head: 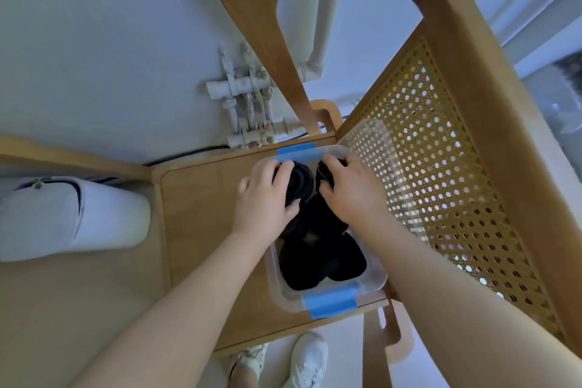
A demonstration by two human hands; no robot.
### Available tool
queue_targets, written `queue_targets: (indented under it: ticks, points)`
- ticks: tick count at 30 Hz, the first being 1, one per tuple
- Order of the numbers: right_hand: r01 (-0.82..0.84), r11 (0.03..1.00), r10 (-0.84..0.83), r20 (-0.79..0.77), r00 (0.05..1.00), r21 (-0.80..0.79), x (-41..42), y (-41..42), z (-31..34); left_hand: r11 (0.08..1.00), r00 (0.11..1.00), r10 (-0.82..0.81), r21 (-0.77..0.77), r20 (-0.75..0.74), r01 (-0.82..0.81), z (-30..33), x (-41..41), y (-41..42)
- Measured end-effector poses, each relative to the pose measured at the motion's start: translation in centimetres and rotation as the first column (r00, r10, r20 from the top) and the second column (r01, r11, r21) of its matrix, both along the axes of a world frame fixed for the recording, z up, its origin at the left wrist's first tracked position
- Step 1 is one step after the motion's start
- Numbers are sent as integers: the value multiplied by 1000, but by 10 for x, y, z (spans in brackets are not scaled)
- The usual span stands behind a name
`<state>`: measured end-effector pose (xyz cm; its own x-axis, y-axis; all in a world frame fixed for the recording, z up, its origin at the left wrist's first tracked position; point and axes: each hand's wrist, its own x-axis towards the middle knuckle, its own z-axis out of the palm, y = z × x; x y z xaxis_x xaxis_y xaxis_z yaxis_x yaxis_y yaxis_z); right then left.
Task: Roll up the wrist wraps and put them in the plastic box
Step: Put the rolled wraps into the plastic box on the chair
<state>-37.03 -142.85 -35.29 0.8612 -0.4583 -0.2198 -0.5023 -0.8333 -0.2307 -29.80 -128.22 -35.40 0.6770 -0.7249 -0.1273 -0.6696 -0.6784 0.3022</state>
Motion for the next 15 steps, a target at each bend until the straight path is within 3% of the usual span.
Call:
queue_targets:
  ticks: [4, 11, 15]
  points:
    - [-54, 991, 45, -73, 996, -120, 13, 2, -13, 999, 999, 0, 38, 49, -2, -9, 7, -16]
    - [-66, 968, 71, 11, 997, -242, 13, 6, -22, 997, 996, -45, 63, 76, 40, -14, 17, -5]
    - [-107, 971, 108, -9, 994, -213, 13, 14, -31, 993, 987, -58, 108, 150, 42, -16, 20, -4]
